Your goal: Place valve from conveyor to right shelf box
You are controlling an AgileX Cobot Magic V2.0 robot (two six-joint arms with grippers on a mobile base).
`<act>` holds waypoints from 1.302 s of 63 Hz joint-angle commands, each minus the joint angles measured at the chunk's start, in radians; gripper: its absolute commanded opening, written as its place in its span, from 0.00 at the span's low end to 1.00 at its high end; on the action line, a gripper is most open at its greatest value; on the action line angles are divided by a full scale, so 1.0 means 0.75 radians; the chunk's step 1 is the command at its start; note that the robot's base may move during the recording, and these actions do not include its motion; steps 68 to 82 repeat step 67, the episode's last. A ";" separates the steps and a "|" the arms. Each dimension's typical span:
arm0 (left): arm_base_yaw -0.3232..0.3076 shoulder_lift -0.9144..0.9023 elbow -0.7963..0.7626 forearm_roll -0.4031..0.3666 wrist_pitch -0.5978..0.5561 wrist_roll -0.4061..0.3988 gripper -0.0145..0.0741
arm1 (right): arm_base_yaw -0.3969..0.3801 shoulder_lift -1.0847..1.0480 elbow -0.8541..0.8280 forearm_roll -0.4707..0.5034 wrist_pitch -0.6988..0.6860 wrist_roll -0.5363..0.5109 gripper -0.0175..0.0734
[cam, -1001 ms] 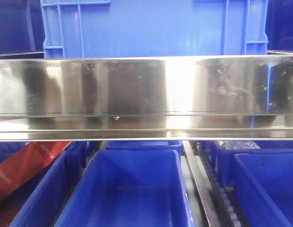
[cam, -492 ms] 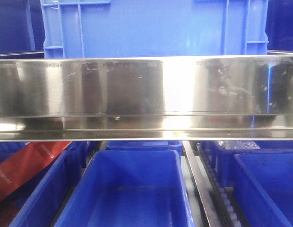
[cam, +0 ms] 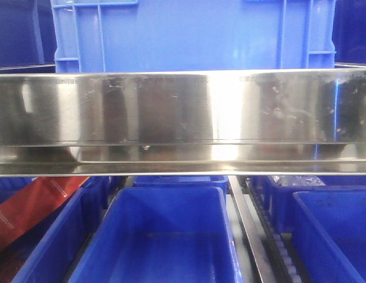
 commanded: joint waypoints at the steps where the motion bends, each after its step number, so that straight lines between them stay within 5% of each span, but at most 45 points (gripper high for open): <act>1: 0.002 -0.007 -0.002 -0.006 -0.034 0.003 0.04 | -0.008 -0.005 0.003 -0.014 -0.023 0.000 0.01; 82: 0.002 -0.007 -0.002 -0.006 -0.034 0.003 0.04 | -0.008 -0.005 0.003 -0.014 -0.023 0.000 0.01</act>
